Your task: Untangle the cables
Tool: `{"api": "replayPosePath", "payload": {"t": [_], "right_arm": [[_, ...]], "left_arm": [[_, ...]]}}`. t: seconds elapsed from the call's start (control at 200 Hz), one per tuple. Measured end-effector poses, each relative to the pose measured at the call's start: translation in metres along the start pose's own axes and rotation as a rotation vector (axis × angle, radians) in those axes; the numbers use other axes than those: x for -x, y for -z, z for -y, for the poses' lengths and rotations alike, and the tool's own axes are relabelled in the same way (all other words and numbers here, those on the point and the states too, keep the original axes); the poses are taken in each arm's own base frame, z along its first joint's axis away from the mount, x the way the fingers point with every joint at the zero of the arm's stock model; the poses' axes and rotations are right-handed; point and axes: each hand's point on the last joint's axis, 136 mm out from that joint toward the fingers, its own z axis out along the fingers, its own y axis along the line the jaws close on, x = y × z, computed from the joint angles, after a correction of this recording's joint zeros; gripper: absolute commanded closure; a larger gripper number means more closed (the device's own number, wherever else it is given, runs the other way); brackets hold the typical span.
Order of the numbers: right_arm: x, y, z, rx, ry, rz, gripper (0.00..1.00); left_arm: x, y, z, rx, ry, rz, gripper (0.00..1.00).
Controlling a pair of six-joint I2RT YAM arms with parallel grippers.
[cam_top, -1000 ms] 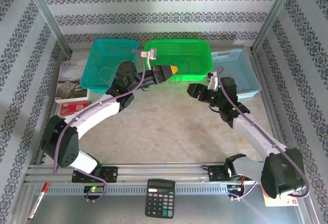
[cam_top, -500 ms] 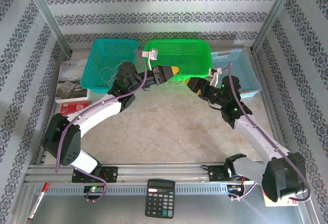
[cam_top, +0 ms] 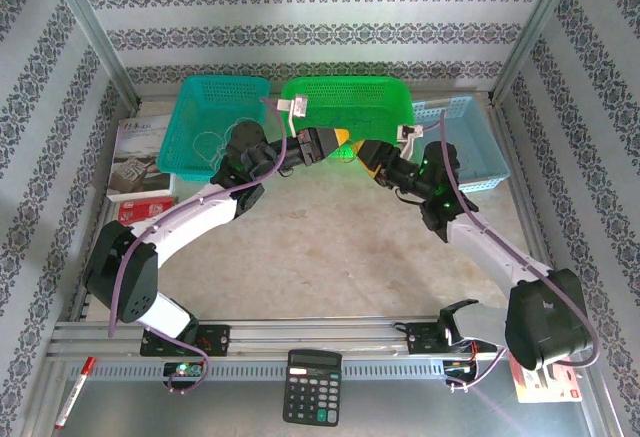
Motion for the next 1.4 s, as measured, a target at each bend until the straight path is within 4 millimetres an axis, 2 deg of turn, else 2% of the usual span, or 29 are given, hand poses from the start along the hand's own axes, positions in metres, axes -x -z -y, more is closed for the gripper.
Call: {"api": "replayPosePath", "payload": {"t": [0.1,0.3,0.5,0.615,0.759,0.884,0.964,1.079,1.154,1.244,1.329,1.404], "right_arm": [[-0.005,-0.008,-0.006,0.022,-0.009,-0.022,0.5],[-0.008,-0.015,-0.015,0.066,-0.017,-0.042,1.0],[0.002,-0.01,-0.014,0.076,-0.011,-0.021,1.0],[0.021,0.007,0.012,0.019,-0.027,0.04,1.0],[0.042,0.034,0.055,-0.114,-0.04,0.117,1.0],[0.045,0.049,0.058,-0.162,0.022,0.135,1.0],[0.047,0.054,0.059,-0.184,0.049,0.143,1.0],[0.053,0.058,0.066,-0.237,0.064,0.162,1.0],[0.069,0.067,0.082,-0.32,0.056,0.221,1.0],[0.089,0.079,0.097,-0.41,0.053,0.293,1.0],[0.111,0.091,0.104,-0.483,0.067,0.369,1.0],[0.132,0.103,0.107,-0.539,0.081,0.439,1.0]], "left_arm": [[-0.001,0.0,-0.001,0.001,0.001,-0.002,1.0],[-0.002,-0.002,-0.004,0.002,0.004,-0.006,1.0],[-0.002,-0.002,-0.004,0.002,0.0,-0.005,1.0],[0.0,0.001,-0.004,0.007,-0.009,0.003,1.0],[0.008,0.019,-0.009,0.038,-0.022,0.036,1.0],[0.008,0.034,-0.029,0.098,0.002,0.046,1.0],[0.001,0.038,-0.039,0.123,0.021,0.038,1.0],[-0.009,0.041,-0.05,0.151,0.042,0.022,0.69],[-0.005,0.045,-0.05,0.157,0.027,0.039,0.42],[0.004,0.05,-0.044,0.158,0.004,0.064,0.16],[0.009,0.055,-0.038,0.162,-0.027,0.077,0.01],[0.012,0.06,-0.035,0.179,-0.045,0.086,0.0]]}}
